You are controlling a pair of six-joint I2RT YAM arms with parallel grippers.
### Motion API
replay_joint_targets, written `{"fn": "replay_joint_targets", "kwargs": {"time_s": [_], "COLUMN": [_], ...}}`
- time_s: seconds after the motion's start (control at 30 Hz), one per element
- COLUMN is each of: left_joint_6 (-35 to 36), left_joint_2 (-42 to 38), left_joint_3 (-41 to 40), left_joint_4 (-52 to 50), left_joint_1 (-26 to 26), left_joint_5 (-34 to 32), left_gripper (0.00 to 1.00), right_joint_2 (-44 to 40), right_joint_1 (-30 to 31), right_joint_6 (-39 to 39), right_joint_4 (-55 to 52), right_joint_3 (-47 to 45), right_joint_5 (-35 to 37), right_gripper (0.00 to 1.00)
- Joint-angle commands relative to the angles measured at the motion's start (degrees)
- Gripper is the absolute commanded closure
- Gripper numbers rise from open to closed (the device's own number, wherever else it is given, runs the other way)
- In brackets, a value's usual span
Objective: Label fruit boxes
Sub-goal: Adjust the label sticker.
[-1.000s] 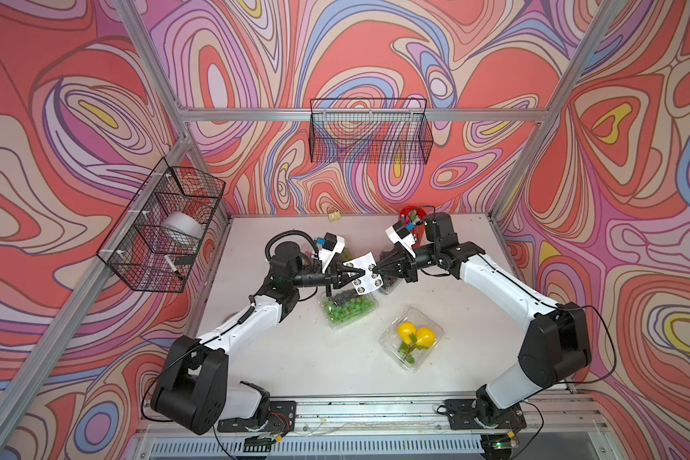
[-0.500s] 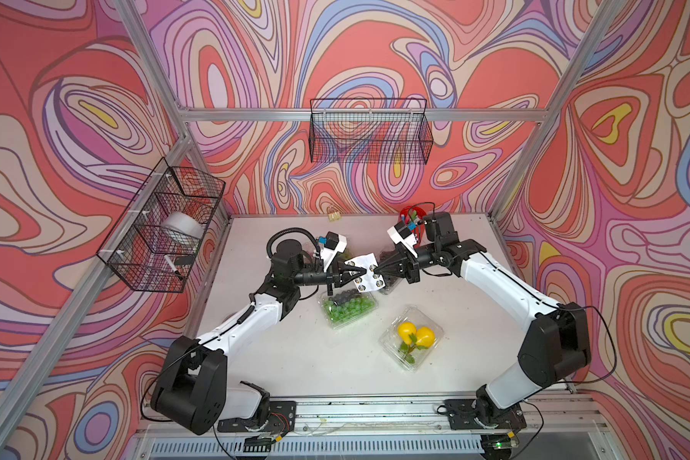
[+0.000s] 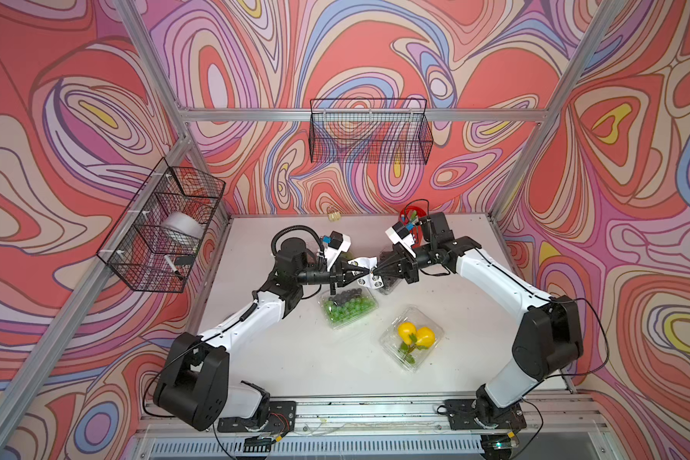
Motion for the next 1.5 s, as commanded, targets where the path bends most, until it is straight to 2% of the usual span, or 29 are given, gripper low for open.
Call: {"fn": "replay_joint_targets", "kwargs": {"time_s": [0.0, 0.13, 0.53, 0.73, 0.83, 1.0, 1.1, 1.2, 1.3, 1.47], "left_joint_6": [2.20, 5.05, 7.19, 6.19, 4.77, -2.39, -6.48, -9.62, -11.21, -11.67], "left_joint_2": [-0.38, -0.73, 0.01, -1.23, -2.11, -4.17, -5.85, -6.67, -7.40, -7.70], "left_joint_3": [2.03, 2.91, 5.00, 4.06, 3.23, 0.18, -1.78, -2.70, -3.10, -2.40], "left_joint_4": [-1.98, -6.29, -8.76, -8.69, -8.42, -4.64, -2.84, -2.57, -3.19, -6.36], "left_joint_1": [-0.52, -0.54, -1.93, -1.94, -1.97, -1.98, -1.94, -1.96, -2.09, -2.11], "left_joint_5": [-1.63, -3.88, -2.47, -4.05, -5.94, -13.55, -18.20, -21.25, -23.76, -28.34], "left_gripper": [1.00, 1.00, 1.00, 1.00, 1.00, 1.00, 1.00, 1.00, 1.00, 1.00], "right_joint_2": [0.58, 0.24, 1.07, -1.30, -2.92, -5.83, -8.22, -10.55, -12.94, -16.78], "right_joint_1": [0.16, 0.23, 0.23, 0.12, -0.20, -0.82, -0.91, -0.91, -0.98, 2.07], "right_joint_6": [-3.31, -5.50, -3.17, 3.27, 7.67, 13.15, 15.27, 17.24, 19.07, 14.12], "right_joint_4": [-4.00, -6.43, -3.77, 3.45, 8.76, 14.47, 17.34, 20.15, 23.31, 24.89], "right_joint_3": [1.31, 1.40, 1.97, -0.96, -3.29, -5.41, -6.62, -8.49, -9.51, -11.55], "right_joint_5": [-1.20, -1.12, 2.22, 6.18, 7.81, 11.78, 17.35, 26.18, 33.86, 40.68], "right_gripper": [1.00, 1.00, 1.00, 1.00, 0.95, 0.84, 0.77, 0.72, 0.71, 0.71]}}
